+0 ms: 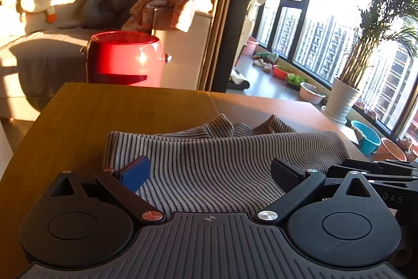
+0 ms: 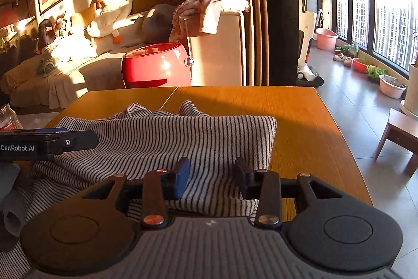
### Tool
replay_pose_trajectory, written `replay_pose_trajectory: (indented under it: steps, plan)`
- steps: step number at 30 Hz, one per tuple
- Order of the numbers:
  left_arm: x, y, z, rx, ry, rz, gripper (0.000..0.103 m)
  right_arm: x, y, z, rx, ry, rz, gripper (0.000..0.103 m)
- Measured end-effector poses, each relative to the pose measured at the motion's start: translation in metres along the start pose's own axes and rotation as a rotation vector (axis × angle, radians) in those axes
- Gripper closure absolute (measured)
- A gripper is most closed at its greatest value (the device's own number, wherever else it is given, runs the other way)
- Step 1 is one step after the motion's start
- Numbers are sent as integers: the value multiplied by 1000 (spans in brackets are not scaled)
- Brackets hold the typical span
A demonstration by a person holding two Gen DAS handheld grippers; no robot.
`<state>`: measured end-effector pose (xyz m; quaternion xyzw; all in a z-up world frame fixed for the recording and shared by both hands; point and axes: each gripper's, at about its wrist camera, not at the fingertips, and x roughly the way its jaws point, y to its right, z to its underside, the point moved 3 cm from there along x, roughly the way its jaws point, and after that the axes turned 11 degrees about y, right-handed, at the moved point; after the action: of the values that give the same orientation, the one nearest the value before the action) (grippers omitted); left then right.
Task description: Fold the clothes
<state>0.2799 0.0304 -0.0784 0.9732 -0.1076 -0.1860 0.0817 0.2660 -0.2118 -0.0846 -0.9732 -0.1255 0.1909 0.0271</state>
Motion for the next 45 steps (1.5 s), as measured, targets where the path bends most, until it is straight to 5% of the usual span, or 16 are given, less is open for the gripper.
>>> replay_pose_trajectory:
  steps: [15, 45]
  plan:
    - [1, -3, -2, -22, -1, 15, 0, -1, 0, 0, 4, 7, -25, 47]
    - [23, -9, -8, -40, -23, -6, 0, 30, 0, -9, -25, -36, -62, 35]
